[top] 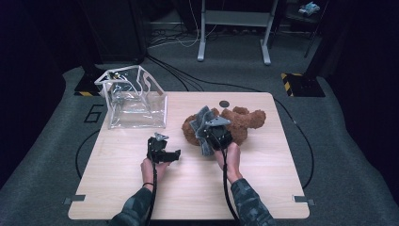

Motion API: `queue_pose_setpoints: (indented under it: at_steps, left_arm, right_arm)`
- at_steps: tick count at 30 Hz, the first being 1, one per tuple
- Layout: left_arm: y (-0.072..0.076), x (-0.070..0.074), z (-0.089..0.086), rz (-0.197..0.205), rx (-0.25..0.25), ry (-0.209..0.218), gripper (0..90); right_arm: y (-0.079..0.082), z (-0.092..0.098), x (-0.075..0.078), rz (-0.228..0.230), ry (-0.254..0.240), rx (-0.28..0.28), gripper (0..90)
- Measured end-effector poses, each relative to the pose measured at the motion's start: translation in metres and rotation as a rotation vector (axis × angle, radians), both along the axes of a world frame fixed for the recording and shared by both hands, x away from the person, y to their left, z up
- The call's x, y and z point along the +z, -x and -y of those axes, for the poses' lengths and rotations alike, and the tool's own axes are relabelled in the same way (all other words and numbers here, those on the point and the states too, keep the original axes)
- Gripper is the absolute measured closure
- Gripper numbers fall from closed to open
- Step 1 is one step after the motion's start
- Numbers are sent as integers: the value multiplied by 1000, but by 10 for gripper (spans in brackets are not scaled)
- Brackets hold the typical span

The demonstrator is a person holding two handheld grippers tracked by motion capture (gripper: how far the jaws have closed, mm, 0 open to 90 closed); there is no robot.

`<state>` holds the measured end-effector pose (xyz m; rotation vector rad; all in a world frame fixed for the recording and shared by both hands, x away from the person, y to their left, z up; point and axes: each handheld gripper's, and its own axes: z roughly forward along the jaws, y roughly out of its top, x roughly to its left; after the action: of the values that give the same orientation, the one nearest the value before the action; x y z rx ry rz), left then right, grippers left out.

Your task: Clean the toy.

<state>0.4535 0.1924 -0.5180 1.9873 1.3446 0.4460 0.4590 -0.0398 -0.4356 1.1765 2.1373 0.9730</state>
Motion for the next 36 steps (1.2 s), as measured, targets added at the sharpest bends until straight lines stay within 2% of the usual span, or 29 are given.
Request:
queue_pose_setpoints:
  at_steps: [1,2,6,10,11,12,13,14,15,16,21,22,23,24,25,26,27,28,30,32,33,34,35,36]
  left_arm:
    - [1,-2,0,-2,-4,-13,167]
    - [2,-3,1,7,-1,-17,165]
    - [3,-5,3,22,-1,-29,164]
    - [7,-9,6,62,5,-37,170]
    - [8,-9,7,69,6,-57,169]
    - [8,-9,8,68,3,-64,165]
    - [8,-9,8,68,3,-64,165]
    - [8,-9,8,70,4,-64,165]
    - [9,-9,7,68,-4,-67,167]
    - [9,-10,7,71,-1,-66,167]
    - [10,-11,8,82,7,-58,166]
    - [10,-11,8,82,7,-58,166]
    - [10,-11,8,85,13,-57,166]
    - [10,-11,8,85,13,-57,167]
    - [11,-11,8,84,8,-65,167]
    - [11,-11,8,84,8,-65,167]
    - [11,-11,8,84,8,-60,167]
    - [11,-11,8,84,5,-66,167]
    - [11,-11,8,85,7,-65,167]
    - [11,-11,8,86,6,-68,167]
    - [11,-11,8,86,3,-68,167]
    - [11,-11,8,85,4,-68,167]
    - [11,-11,8,85,3,-68,167]
    - [11,-11,8,85,3,-69,167]
  right_arm:
    - [0,-3,-8,-19,-3,8,808]
    - [1,-4,-11,-34,-8,7,808]
    - [5,-7,-21,-56,-10,22,808]
    - [9,-11,-33,-98,-3,49,807]
    - [8,-12,-40,-133,4,65,808]
    - [8,-13,-43,-144,5,69,808]
    - [6,-13,-48,-181,5,84,807]
    - [6,-13,-48,-181,5,84,807]
    - [6,-15,-52,-215,18,91,807]
    - [8,-14,-51,-224,11,88,807]
    - [19,-5,-27,-138,-22,94,806]
    - [19,-5,-27,-138,-22,94,806]
    - [23,0,-9,-83,-45,81,805]
    - [23,0,-9,-83,-45,81,805]
    - [23,3,7,-34,-52,85,804]
    - [23,3,7,-34,-52,85,804]
    - [21,3,18,13,-49,79,803]
    - [19,2,22,27,-43,72,802]
    - [13,1,25,36,-38,60,801]
    - [10,0,23,26,-39,51,801]
    - [5,-3,17,3,-24,55,801]
    - [5,-3,17,3,-24,55,801]
    - [5,-6,12,-17,-28,46,801]
    - [3,-9,2,-51,-11,53,802]
